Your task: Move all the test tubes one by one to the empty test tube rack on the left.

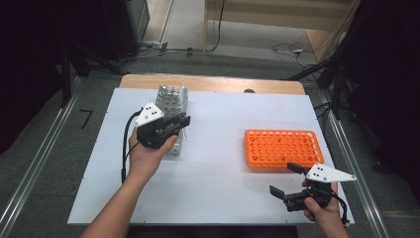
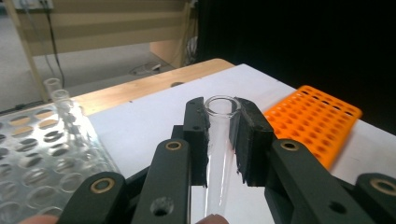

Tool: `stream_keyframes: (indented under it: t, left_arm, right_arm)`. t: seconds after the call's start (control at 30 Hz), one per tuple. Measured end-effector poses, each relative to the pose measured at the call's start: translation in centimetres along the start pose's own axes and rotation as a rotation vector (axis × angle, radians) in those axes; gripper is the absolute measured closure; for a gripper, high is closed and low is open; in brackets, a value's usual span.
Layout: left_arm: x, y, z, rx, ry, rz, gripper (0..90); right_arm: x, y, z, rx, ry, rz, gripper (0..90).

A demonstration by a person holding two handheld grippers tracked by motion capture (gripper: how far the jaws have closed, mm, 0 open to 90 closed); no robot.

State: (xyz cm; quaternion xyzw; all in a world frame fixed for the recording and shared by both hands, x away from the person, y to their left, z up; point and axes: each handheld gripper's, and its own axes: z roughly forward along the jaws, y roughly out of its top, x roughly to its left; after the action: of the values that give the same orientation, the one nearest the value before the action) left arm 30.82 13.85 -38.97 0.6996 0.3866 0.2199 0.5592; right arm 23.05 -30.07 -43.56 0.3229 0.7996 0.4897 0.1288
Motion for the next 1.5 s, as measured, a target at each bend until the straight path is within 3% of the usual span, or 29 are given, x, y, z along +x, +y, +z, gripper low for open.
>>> stream_keyframes:
  t: [0.17,0.33,0.53,0.7,0.87,0.97,1.13,1.27,1.5]
  left_arm:
    - [2.1,0.2,1.8,0.002,0.056,0.005,75.5]
    - [4.2,0.5,3.3,-0.004,0.112,-0.020,75.5]
    - [6.1,1.4,4.8,-0.013,0.169,-0.016,75.5]
    - [7.3,1.5,6.1,-0.026,0.203,-0.040,75.5]
    - [7.9,1.0,7.4,-0.011,0.250,-0.048,75.5]
    - [7.9,0.7,7.8,0.000,0.243,-0.058,75.4]
    - [7.5,0.1,8.3,0.049,0.257,-0.041,75.4]
    - [7.6,-0.5,8.5,0.072,0.261,-0.059,75.2]
    - [7.5,-0.7,8.6,0.127,0.276,-0.040,71.8]
  right_arm:
    - [-0.6,-0.2,-0.3,-0.004,-0.008,0.015,0.0]
    - [-1.2,-0.4,-0.2,-0.001,0.002,0.014,0.0]
    - [-1.5,-0.5,-0.3,-0.005,0.006,0.020,0.0]
    - [-1.6,-0.6,-0.3,-0.008,0.009,0.022,0.0]
    - [-1.7,-0.6,-0.5,-0.011,0.011,0.026,0.0]
    - [-1.7,-0.6,-0.5,-0.013,0.012,0.027,0.0]
    - [-1.8,-0.6,-0.6,-0.016,0.013,0.027,0.0]
    - [-1.8,-0.5,-0.6,-0.020,0.012,0.023,0.0]
    - [-1.8,-0.5,-0.8,-0.022,0.011,0.029,0.0]
